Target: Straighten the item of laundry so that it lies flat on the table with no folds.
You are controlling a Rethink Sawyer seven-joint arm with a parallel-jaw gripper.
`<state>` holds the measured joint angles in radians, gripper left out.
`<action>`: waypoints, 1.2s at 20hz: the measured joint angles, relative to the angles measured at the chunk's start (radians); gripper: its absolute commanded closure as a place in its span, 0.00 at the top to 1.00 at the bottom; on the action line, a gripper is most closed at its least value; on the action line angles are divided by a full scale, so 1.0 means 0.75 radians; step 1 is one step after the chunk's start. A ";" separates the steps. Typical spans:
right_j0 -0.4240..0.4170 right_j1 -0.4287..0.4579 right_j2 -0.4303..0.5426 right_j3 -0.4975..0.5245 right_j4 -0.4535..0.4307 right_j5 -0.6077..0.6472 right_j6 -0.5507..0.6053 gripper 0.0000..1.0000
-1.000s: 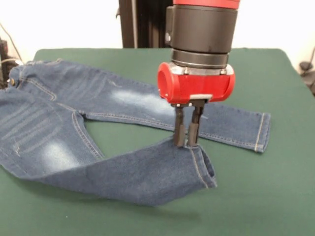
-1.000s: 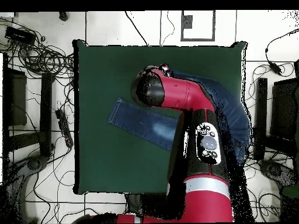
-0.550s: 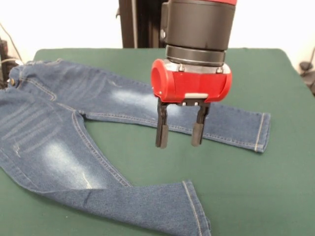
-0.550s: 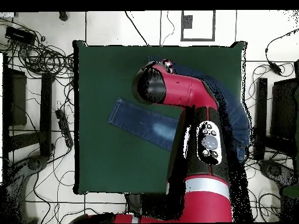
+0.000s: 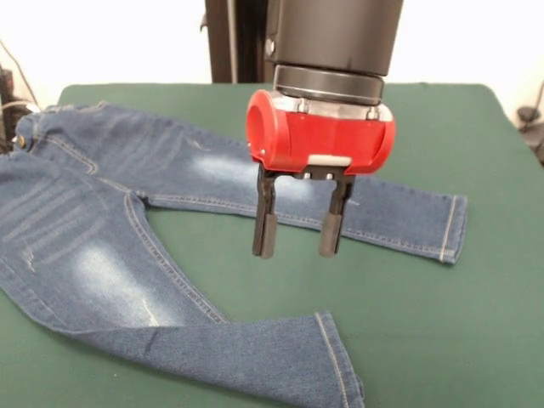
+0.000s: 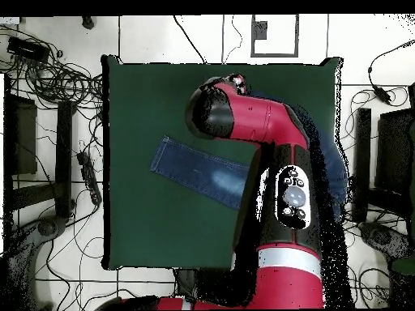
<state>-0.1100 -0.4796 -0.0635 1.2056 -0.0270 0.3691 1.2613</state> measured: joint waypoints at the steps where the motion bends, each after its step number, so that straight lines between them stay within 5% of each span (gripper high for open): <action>1: 0.000 0.001 0.000 -0.006 -0.001 0.000 0.000 1.00; 24: -0.230 0.125 0.085 -0.014 0.005 -0.001 0.000 1.00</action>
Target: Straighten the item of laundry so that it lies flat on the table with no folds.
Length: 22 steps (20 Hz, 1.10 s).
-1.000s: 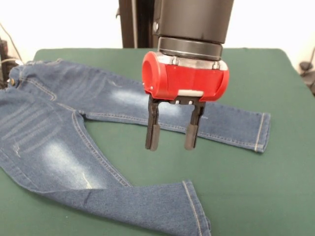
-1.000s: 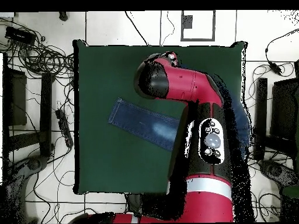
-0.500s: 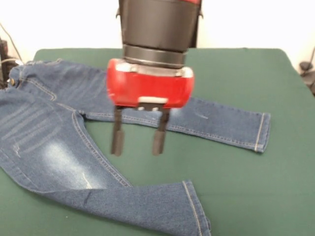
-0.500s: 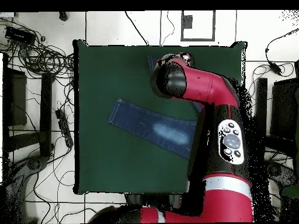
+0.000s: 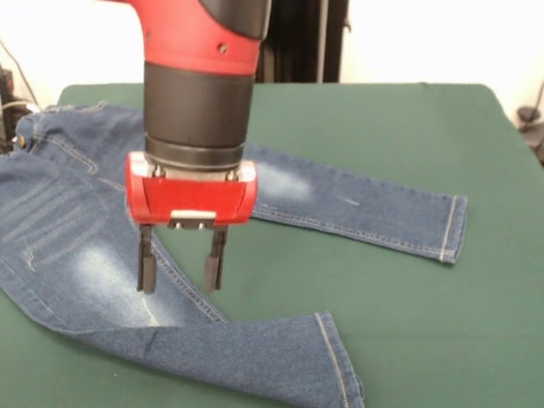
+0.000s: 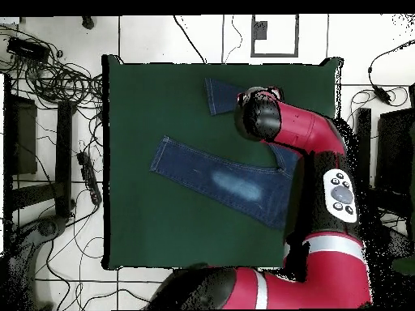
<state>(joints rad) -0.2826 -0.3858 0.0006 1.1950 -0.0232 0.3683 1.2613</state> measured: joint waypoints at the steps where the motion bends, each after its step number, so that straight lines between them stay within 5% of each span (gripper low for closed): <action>1: -0.013 0.007 0.015 0.004 0.000 -0.002 0.000 1.00; 12: -0.116 0.018 0.149 0.081 -0.006 -0.096 0.000 1.00; 22: -0.039 0.028 0.103 0.079 0.031 -0.122 0.006 1.00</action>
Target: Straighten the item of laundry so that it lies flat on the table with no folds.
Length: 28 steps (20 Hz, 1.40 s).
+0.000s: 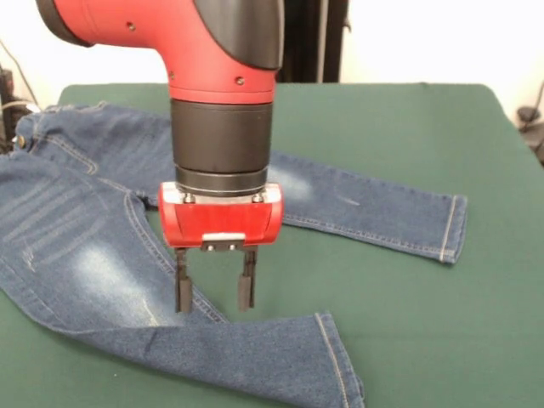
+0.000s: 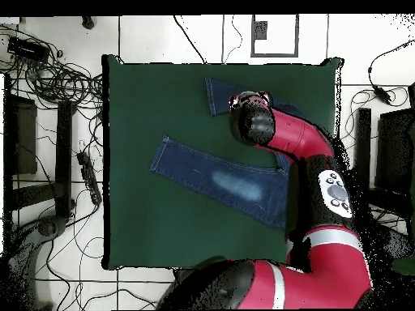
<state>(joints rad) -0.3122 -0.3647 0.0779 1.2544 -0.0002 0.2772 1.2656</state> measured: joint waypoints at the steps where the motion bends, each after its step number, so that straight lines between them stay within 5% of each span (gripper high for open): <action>1: 0.021 0.008 -0.030 -0.006 0.016 0.010 0.006 1.00; 13: 0.215 0.082 -0.347 -0.051 0.134 0.244 0.184 1.00; 28: 0.207 -0.071 -0.383 0.076 0.130 0.108 0.197 1.00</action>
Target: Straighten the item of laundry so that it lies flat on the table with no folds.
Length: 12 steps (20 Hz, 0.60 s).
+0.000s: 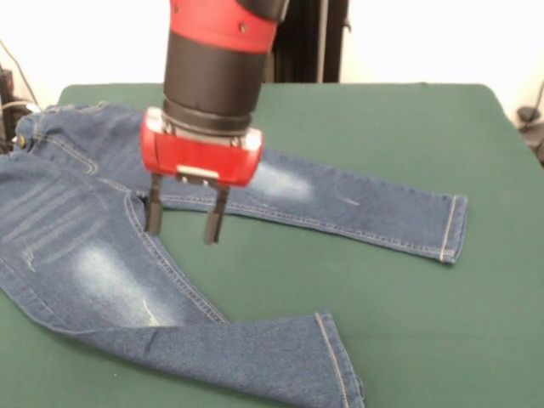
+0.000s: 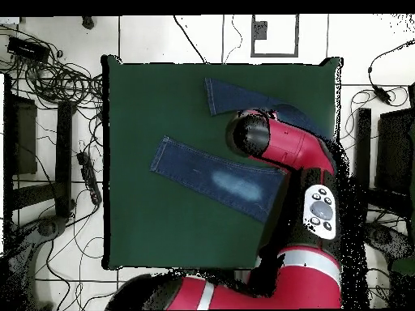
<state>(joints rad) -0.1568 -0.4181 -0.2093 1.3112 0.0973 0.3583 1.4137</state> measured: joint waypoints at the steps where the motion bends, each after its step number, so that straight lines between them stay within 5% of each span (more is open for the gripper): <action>1: -0.005 -0.012 0.002 0.006 -0.001 -0.011 0.000 1.00; 12: -0.136 -0.047 0.048 0.010 -0.018 -0.138 0.000 1.00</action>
<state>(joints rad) -0.2590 -0.4533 -0.1735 1.3189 0.0836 0.2545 1.4137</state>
